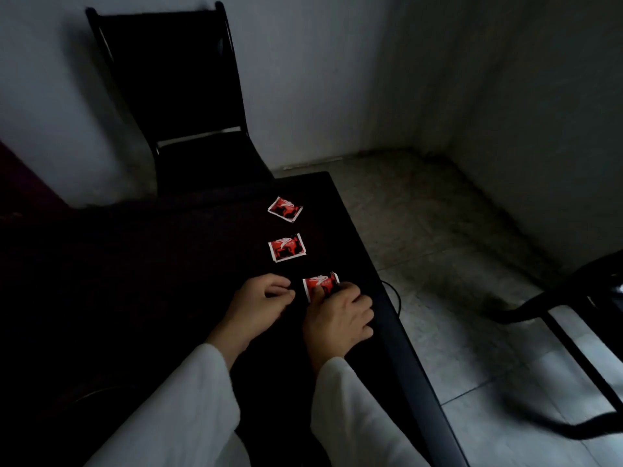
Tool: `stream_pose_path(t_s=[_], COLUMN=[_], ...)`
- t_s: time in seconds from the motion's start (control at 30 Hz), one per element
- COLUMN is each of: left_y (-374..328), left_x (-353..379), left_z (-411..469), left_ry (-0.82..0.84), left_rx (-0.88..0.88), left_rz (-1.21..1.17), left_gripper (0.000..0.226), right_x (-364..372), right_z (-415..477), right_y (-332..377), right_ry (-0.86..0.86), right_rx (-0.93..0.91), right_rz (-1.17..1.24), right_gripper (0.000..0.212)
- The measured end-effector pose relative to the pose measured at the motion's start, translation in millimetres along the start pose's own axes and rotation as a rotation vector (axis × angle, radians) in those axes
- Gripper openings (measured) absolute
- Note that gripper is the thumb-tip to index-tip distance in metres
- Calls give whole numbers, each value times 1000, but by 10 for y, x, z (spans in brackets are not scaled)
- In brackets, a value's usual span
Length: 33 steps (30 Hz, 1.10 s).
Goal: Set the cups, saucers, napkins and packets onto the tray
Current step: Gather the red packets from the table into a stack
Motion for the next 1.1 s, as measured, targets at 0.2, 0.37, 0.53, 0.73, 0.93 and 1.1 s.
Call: stream_pose_path(t_s=[0.2,0.37,0.53,0.73,0.93,1.1], left_y=[210,281,301,219,252,300], left_x=[-88,-96,-92,-76,-104,-119], left_z=[-9,-4,38,50,67,105], left_ry=[48,32,79,202,275,241], left_rx=[-27,-35,-43,-16,-34,-22], left_rz=[-453,-586,-625,-641,-650,-715], left_gripper=[24,23,23,24,20,19], right_x=[67,49,34,270,259,296], right_z=[45,118,226,198,260,392], right_y=[110,170,355,548,709,790], right_ry=[53,155,310,887,772,627], right_rx=[-92,-146,-306,-244,-487,-545], right_rz=[86,140,334,808,352,248], right_gripper=[37,42,25,19,15,22])
Point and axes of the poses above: each hand's wrist, its own z-axis towards the middle knuckle, its own x-axis out of the palm, y = z × x, the point moved 9 cm from there along z, towards the middle knuckle, and after that the axes turned 9 degrees about y, right-handed, at the moved point
